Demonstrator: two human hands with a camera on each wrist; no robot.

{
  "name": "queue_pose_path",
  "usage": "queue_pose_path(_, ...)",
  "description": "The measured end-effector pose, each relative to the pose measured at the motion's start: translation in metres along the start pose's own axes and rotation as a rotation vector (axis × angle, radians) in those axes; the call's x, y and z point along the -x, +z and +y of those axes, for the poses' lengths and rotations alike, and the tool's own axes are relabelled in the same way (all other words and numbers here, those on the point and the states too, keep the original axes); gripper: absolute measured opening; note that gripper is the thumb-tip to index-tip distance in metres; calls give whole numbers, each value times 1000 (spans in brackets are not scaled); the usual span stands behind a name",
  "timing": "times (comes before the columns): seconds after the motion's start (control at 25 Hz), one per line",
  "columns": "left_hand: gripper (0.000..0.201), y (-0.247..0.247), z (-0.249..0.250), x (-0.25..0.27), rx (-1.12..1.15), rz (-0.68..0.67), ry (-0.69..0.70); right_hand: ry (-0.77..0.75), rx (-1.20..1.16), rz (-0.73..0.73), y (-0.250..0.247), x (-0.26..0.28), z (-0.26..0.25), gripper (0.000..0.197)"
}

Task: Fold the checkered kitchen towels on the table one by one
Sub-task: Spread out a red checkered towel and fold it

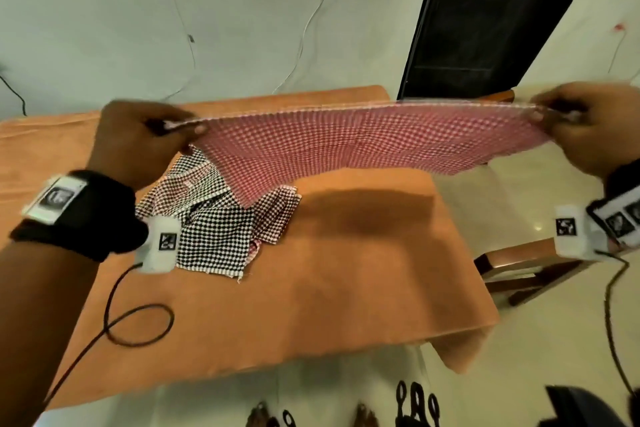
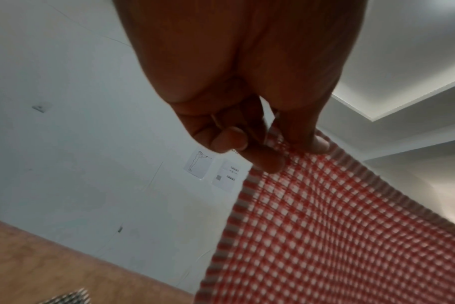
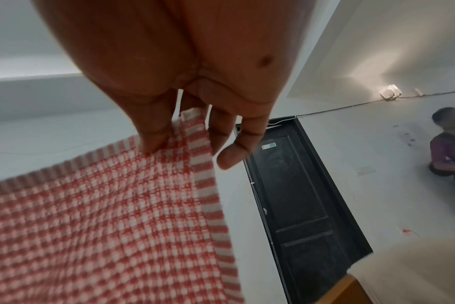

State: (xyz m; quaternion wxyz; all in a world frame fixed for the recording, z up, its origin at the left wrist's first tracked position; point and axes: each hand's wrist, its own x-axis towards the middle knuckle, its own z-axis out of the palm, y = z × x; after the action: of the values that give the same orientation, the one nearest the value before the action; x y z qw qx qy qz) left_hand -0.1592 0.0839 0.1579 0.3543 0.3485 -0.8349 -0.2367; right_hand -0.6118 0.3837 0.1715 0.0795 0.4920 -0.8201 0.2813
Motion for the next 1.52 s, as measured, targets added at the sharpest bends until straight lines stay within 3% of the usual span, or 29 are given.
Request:
queue_pose_path(0.08, 14, 0, -8, 54, 38, -44, 28, -32, -44, -79, 12, 46, 21, 18)
queue_pose_path(0.2, 38, 22, -23, 139, 62, -248, 3, -72, -145, -223, 45, 122, 48, 19)
queue_pose_path(0.32, 21, 61, -45, 210, 66, -483, -117, -30, -116, -379, 90, 191, 73, 43)
queue_pose_path(0.4, 26, 83, -63, 247, 35, -582, -153, -8, -13, -465, 113, 223, 85, 48)
queue_pose_path(0.68, 36, 103, -90, 282, -207, -676, -128, 50, 138, -551, 139, 262, 96, 45)
queue_pose_path(0.84, 45, 104, -92, 286, -274, -732, -189, 35, 238, -650, 139, 264, 80, 44)
queue_pose_path(0.96, 40, 100, -79, 274, -282, -778, -292, 54, 222, -651, 135, 258, 79, 31)
queue_pose_path(1.08, 35, 106, -80, 228, -319, -689, -332, 214, 54, -593, 138, 217, 80, 18)
queue_pose_path(1.2, 45, 124, -88, 162, -330, -558, -201, 207, 30, -554, 164, 150, 79, 17)
queue_pose_path(1.32, 37, 157, -88, 96, -382, -534, 14, 173, 58, -508, 197, 85, 78, 24)
queue_pose_path(1.4, 46, 183, -93, 62, -396, -558, 153, 178, 108, -532, 216, 55, 81, 28)
queue_pose_path(1.52, 52, 219, -97, 32, -436, -723, 173, 163, 161, -619, 235, 33, 83, 32)
